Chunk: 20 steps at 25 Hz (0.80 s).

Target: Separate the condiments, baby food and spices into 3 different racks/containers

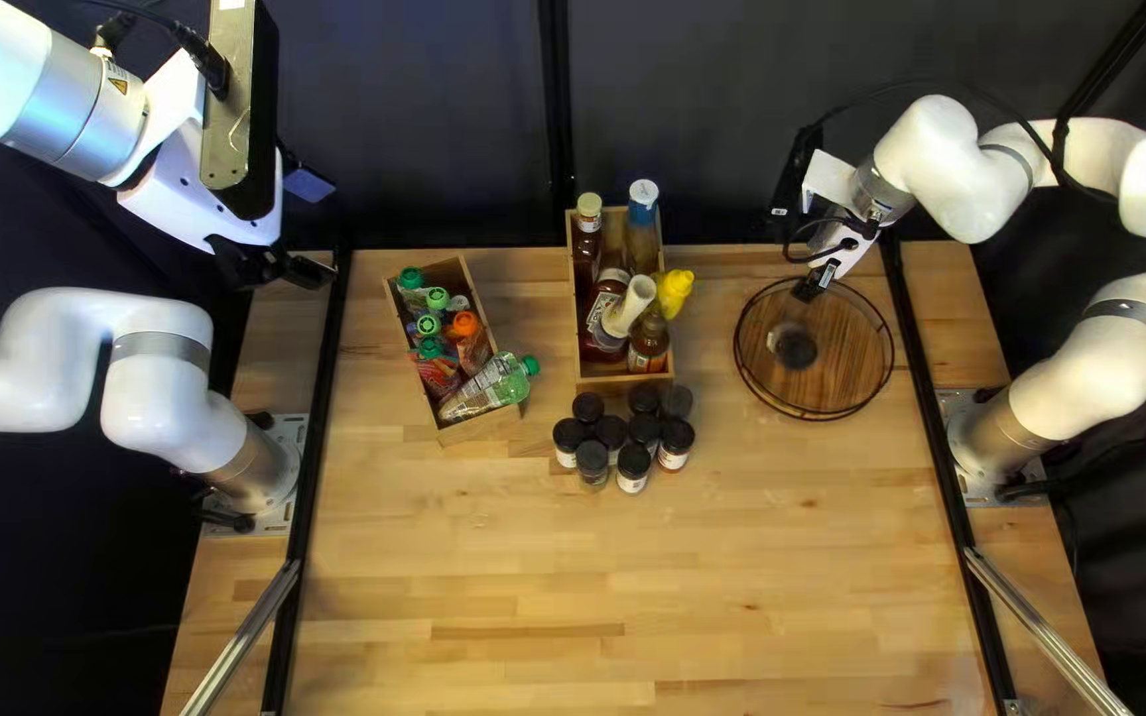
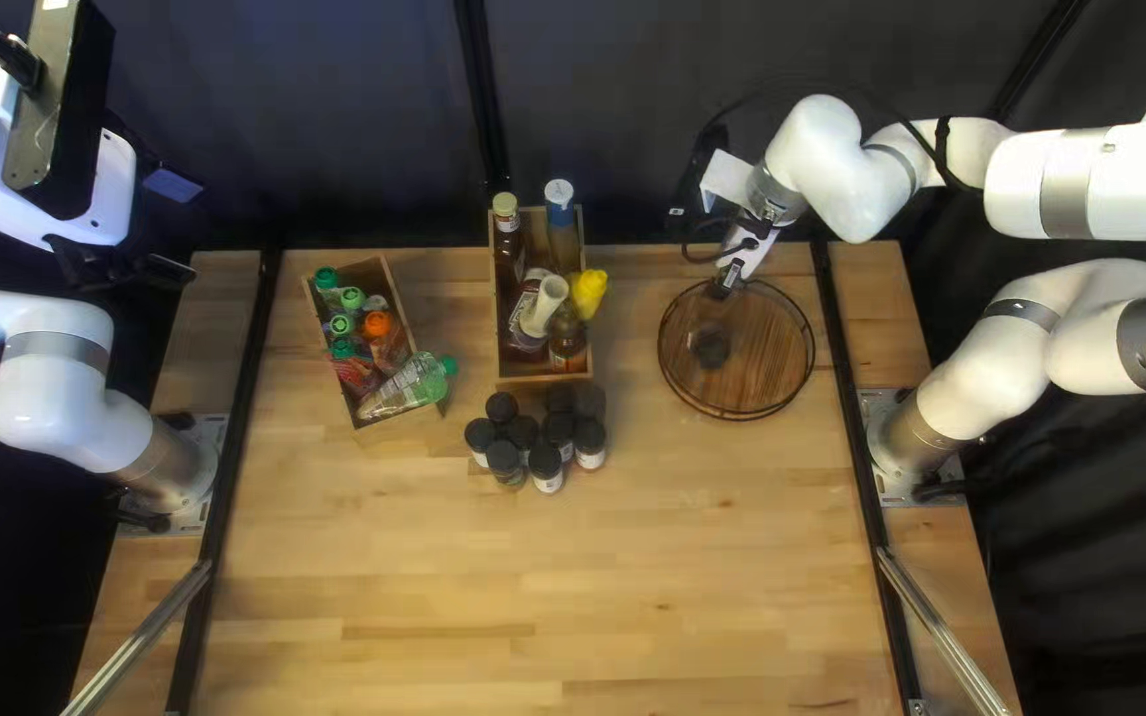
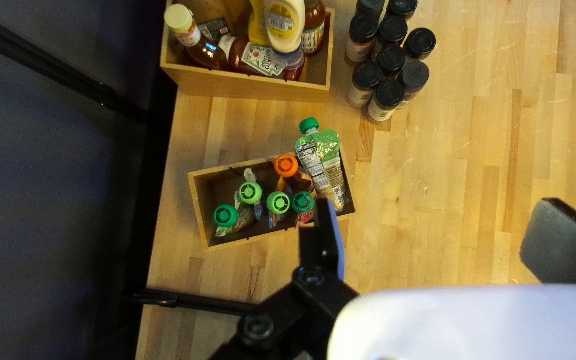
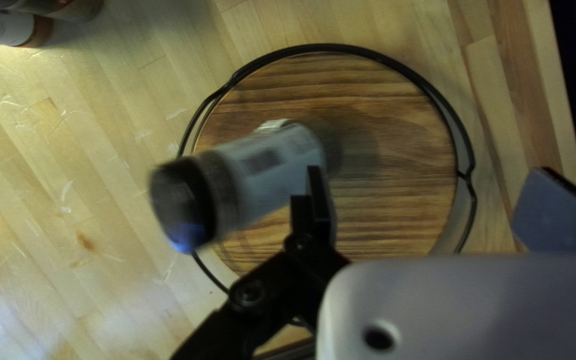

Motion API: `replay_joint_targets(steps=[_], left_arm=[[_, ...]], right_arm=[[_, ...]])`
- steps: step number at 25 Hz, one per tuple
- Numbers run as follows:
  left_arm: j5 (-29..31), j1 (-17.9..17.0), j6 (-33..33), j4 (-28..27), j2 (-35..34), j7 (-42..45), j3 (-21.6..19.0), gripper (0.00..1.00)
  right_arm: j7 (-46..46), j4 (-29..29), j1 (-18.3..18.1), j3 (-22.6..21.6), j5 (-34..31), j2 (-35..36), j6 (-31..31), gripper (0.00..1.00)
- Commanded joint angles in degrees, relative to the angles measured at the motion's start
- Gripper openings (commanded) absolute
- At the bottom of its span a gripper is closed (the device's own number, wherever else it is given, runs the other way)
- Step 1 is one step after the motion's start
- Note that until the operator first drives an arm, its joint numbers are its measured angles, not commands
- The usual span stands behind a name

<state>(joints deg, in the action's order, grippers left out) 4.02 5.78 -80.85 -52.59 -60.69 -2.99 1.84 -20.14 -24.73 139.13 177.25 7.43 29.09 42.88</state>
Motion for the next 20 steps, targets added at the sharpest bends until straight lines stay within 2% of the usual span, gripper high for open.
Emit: replay_joint_targets(steps=[1, 6, 14, 20], left_arm=[[0.0, 0.0, 0.0, 0.0, 0.0, 0.0, 0.0, 1.0], [0.0, 0.0, 0.0, 0.0, 0.0, 0.0, 0.0, 1.0], [0.0, 0.0, 0.0, 0.0, 0.0, 0.0, 0.0, 1.0], [0.0, 0.0, 0.0, 0.0, 0.0, 0.0, 0.0, 1.0]], right_arm=[[0.0, 0.0, 0.0, 0.0, 0.0, 0.0, 0.0, 1.0], [0.4, -0.3, 0.6, -0.8, -0.1, 0.8, 0.6, 1.0], [-3.1, -8.9, 4.9, -1.3, 2.2, -1.5, 7.1, 1.0], [-2.4, -16.2, 8.8, -5.3, 2.2, -4.5, 12.5, 1.0]])
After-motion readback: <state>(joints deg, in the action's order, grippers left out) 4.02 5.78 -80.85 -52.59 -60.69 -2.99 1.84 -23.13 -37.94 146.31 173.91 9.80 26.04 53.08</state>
